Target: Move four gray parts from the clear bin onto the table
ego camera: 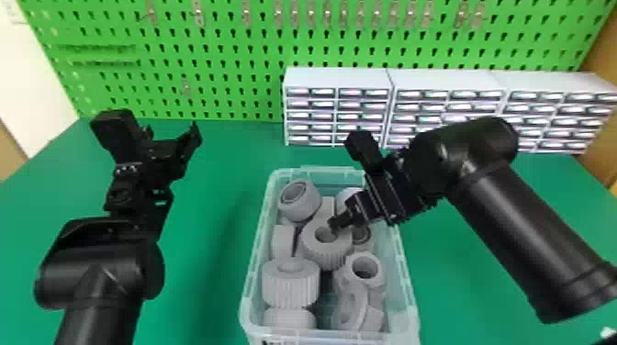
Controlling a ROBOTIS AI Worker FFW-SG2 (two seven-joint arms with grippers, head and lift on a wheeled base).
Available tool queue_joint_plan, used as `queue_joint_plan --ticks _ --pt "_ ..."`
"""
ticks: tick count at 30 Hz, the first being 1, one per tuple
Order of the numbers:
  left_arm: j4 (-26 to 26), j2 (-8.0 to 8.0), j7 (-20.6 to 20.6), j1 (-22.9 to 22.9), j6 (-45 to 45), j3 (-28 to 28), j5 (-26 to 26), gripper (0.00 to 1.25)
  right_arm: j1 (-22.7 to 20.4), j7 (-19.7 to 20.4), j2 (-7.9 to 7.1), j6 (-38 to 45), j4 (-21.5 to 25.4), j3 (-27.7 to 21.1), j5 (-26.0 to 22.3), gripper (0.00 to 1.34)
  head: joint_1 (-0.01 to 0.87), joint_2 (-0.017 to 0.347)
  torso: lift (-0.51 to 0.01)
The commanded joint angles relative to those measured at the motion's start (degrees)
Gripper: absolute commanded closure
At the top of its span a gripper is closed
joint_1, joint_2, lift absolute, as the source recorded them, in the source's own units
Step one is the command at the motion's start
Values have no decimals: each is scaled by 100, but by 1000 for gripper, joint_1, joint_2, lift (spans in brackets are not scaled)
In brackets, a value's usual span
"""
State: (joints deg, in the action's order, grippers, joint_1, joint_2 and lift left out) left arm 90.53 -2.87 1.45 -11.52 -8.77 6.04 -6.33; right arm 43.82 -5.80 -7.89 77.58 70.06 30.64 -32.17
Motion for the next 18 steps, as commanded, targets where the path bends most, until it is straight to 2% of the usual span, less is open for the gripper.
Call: queue_joint_plan --ticks 1,18 --pt "0 -3 -13 0 7 -15 0 349 -5 0 -2 -42 -71 12 0 530 693 72 -52" --pt "0 -3 -31 -35 24 -41 0 349 -32 0 7 -200 -264 109 -26 530 693 72 -52"
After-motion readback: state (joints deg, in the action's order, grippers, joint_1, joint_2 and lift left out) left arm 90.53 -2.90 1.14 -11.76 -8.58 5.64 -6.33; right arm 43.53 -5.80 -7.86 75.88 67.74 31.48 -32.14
